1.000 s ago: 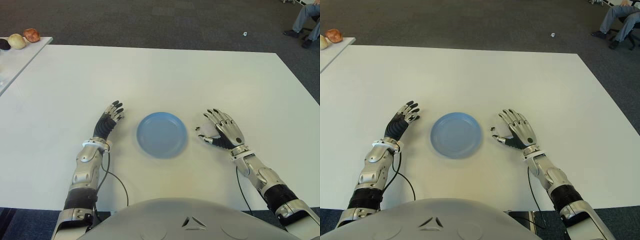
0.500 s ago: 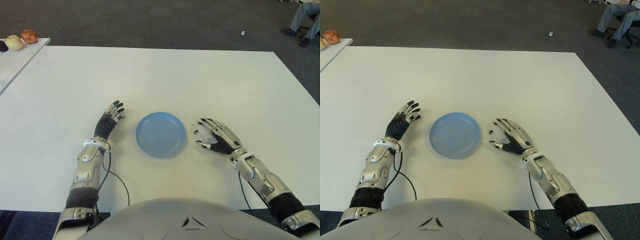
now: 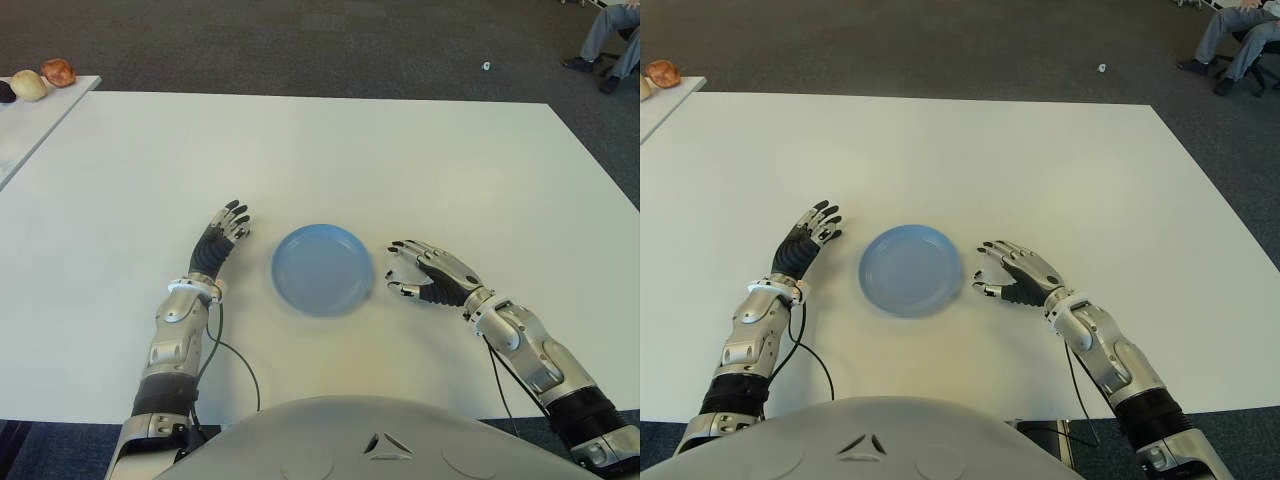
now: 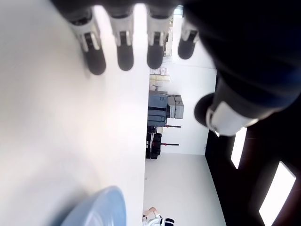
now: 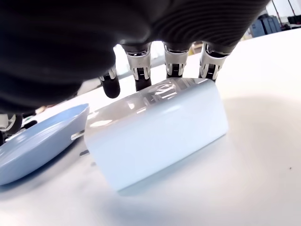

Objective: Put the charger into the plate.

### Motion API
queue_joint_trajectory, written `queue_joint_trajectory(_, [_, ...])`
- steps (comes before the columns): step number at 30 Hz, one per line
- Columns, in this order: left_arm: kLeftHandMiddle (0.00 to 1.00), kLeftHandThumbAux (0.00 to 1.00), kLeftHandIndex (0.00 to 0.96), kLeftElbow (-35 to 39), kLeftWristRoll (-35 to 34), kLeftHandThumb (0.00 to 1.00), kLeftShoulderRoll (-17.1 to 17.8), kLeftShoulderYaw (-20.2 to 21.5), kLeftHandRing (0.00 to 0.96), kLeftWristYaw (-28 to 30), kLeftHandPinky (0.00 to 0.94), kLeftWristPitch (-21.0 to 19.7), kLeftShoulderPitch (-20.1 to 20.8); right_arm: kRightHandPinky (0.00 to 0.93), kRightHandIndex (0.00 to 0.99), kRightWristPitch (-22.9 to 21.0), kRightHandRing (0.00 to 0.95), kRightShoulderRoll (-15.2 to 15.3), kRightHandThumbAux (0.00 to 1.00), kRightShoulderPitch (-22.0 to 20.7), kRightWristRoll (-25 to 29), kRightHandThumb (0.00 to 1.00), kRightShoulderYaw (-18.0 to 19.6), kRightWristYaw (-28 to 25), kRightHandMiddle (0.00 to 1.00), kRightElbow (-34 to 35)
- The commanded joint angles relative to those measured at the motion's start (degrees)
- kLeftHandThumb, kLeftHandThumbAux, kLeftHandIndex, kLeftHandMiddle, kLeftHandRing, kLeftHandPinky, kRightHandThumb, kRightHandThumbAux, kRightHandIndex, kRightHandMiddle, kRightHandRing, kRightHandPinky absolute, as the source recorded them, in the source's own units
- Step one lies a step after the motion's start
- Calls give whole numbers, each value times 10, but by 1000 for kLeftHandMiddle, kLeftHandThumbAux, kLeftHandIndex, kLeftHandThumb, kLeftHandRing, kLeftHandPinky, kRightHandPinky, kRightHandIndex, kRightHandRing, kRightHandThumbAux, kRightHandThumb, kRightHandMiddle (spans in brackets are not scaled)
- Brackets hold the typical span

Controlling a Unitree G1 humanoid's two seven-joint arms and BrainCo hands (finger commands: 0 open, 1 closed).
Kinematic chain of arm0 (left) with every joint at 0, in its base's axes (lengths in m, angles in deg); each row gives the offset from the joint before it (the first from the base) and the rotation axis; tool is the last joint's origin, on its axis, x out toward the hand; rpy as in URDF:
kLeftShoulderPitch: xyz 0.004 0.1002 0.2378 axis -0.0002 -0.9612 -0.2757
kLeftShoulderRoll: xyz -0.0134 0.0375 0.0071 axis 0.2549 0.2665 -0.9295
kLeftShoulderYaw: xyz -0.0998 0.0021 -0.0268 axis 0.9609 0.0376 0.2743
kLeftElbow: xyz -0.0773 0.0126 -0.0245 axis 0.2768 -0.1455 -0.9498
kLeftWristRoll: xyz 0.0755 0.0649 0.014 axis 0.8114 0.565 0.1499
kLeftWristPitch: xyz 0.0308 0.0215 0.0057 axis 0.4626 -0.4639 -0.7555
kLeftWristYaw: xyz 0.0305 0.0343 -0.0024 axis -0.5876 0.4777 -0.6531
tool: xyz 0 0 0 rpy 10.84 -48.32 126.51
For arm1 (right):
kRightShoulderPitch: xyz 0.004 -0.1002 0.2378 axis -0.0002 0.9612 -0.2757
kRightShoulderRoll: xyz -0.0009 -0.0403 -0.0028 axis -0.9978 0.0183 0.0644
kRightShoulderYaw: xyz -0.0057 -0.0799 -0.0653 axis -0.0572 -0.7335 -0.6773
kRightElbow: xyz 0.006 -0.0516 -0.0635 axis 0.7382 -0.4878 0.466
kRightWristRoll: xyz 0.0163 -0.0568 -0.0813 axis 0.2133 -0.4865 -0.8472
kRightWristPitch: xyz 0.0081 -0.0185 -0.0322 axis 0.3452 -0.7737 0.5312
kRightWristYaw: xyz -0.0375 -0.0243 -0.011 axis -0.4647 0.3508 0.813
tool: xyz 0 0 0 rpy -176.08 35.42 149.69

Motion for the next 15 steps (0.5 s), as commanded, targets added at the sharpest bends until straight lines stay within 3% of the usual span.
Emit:
queue_joint_trajectory(1, [114, 613, 52, -10, -3, 0, -5, -1, 120, 7, 135, -13, -1, 0, 0, -15, 0, 10, 167, -9, 16, 244, 7, -56, 0, 15])
queue_joint_trajectory(15, [116, 604, 54, -3, 5, 0, -8, -7, 121, 2, 132, -9, -6, 0, 0, 0, 0, 20, 204, -50, 34, 179, 10, -137, 0, 5])
